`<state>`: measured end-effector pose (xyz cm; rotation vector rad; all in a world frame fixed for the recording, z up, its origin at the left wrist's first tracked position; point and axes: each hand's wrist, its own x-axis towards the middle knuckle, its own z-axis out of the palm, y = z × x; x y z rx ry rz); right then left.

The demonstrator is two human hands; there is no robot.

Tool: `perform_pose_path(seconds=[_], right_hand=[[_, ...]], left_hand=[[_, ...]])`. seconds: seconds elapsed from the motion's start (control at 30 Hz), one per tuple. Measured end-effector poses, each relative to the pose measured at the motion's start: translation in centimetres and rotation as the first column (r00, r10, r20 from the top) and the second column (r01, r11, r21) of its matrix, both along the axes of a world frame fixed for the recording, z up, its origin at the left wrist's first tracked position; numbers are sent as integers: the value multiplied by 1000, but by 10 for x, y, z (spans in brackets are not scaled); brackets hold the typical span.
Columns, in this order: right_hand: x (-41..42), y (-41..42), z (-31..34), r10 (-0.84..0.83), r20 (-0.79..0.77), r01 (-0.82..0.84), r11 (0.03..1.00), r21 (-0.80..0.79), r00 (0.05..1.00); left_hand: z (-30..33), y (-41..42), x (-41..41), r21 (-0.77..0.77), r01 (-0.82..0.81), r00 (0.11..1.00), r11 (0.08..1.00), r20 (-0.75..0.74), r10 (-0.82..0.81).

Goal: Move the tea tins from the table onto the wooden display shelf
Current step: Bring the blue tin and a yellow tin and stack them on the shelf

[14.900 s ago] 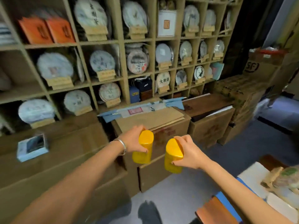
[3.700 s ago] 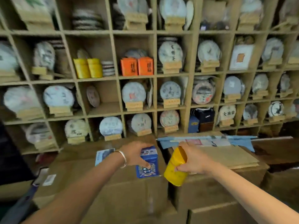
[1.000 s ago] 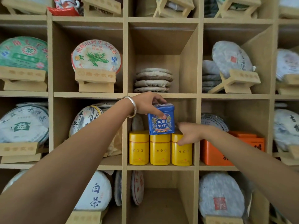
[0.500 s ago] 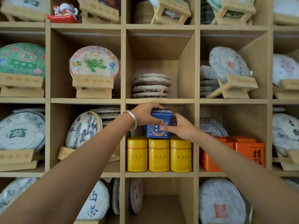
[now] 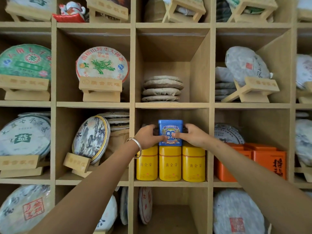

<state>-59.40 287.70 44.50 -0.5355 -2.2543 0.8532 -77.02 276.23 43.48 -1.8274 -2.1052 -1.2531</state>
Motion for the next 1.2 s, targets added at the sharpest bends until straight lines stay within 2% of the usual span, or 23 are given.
perform_pose_path(seconds=[0.4, 1.0, 1.2], right_hand=[[-6, 11, -1, -37, 35, 36, 999, 24, 999], [-3, 10, -5, -15, 32, 14, 999, 37, 999], [0, 9, 0, -28, 5, 27, 997, 69, 1000]], left_hand=[[-3, 4, -6, 34, -6, 1000, 999, 1, 6], [1, 2, -7, -51, -17, 1000, 999, -4, 17], [3, -6, 0, -32, -34, 998, 999, 44, 35]])
